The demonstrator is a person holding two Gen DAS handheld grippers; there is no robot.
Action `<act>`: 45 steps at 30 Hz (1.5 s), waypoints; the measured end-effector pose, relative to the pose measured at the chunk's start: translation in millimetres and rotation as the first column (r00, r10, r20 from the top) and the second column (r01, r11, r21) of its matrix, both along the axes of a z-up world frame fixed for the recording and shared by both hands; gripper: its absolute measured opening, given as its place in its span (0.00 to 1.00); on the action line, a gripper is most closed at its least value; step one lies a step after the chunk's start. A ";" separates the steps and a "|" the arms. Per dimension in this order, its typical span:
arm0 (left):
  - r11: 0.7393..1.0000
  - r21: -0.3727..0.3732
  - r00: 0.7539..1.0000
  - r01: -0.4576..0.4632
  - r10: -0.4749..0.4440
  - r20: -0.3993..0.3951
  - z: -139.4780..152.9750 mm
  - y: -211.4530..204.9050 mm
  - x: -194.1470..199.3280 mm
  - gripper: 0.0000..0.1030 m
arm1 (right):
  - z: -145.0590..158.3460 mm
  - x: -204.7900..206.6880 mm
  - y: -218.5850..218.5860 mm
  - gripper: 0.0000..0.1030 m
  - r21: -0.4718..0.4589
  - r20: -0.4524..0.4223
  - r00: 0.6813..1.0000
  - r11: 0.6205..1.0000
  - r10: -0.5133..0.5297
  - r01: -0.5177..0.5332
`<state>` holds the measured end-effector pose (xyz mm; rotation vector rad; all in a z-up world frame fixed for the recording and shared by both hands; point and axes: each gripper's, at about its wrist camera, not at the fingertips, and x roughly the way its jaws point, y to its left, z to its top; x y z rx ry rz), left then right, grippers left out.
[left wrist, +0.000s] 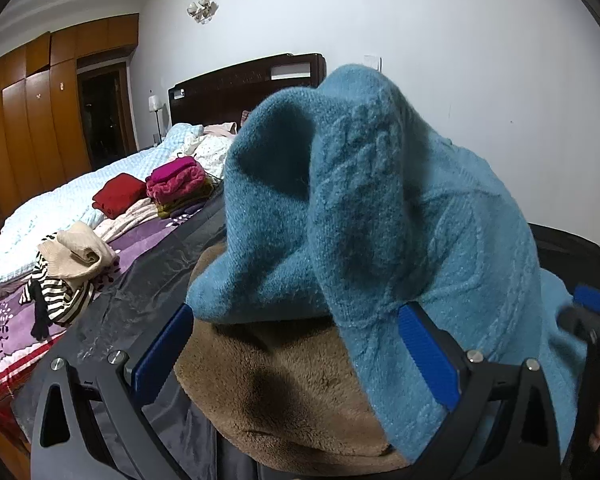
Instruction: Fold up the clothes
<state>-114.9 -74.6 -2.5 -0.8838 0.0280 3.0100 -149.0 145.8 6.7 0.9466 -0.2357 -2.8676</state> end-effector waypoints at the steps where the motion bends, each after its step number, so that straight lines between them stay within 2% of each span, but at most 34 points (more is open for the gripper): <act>1: 1.000 0.001 1.000 0.001 -0.001 0.001 -0.8 -0.3 -0.5 0.99 | -0.3 -8.3 6.4 0.99 0.004 0.007 1.000 1.000 -0.007 0.007; 7: 1.000 0.011 1.000 0.003 -0.003 0.013 -5.9 -4.2 -3.8 1.00 | -5.5 -43.3 13.1 0.99 -0.075 0.048 0.997 0.995 0.067 -0.064; 13: 1.000 0.021 1.000 0.004 -0.005 0.023 -9.8 -7.7 -8.3 1.00 | -19.6 -63.5 5.9 0.99 -0.046 0.056 0.990 0.991 0.129 -0.127; 14: 1.000 0.023 1.000 0.005 -0.005 0.024 -10.3 -8.8 -9.5 1.00 | -21.1 -65.2 4.4 0.95 -0.033 0.054 0.989 0.991 0.134 -0.132; 16: 1.000 0.028 1.000 0.005 -0.005 0.026 -11.8 -9.7 -10.4 1.00 | -23.4 -64.8 4.0 0.82 -0.032 0.056 0.989 0.991 0.134 -0.132; 20: 0.999 0.038 0.999 0.006 -0.008 0.032 -13.6 -10.3 -12.4 1.00 | -24.9 -57.8 10.1 0.49 -0.088 0.021 0.989 0.985 0.149 -0.146; 23: 0.999 0.040 0.999 0.004 -0.005 0.035 -15.5 -10.3 -14.7 1.00 | -20.7 -45.5 5.7 0.37 -0.082 -0.005 0.987 0.984 0.161 -0.161; 29: 0.999 0.041 0.999 -0.002 0.001 0.038 -19.8 -10.1 -16.0 1.00 | -9.4 -33.9 -5.6 0.31 -0.044 -0.049 0.984 0.984 0.170 -0.172; 33: 0.998 0.055 0.999 0.003 -0.005 0.041 -20.4 -13.1 -16.5 1.00 | -4.2 -30.4 -14.8 0.28 0.050 -0.058 0.993 0.994 0.099 -0.097; 35: 0.998 0.055 0.999 0.005 -0.008 0.042 -19.9 -13.7 -16.4 1.00 | 0.5 -22.3 -24.4 0.28 0.134 -0.075 0.995 0.990 0.063 -0.052; 37: 0.998 0.056 0.999 0.006 -0.008 0.044 -19.8 -13.8 -16.5 1.00 | 4.6 -14.0 -29.6 0.28 0.170 -0.093 0.995 0.985 0.046 -0.029; 45: 0.998 0.062 0.999 0.001 -0.004 0.047 -19.1 -16.4 -14.2 1.00 | 9.8 -7.5 -24.4 0.29 0.137 -0.101 0.994 0.990 0.043 -0.029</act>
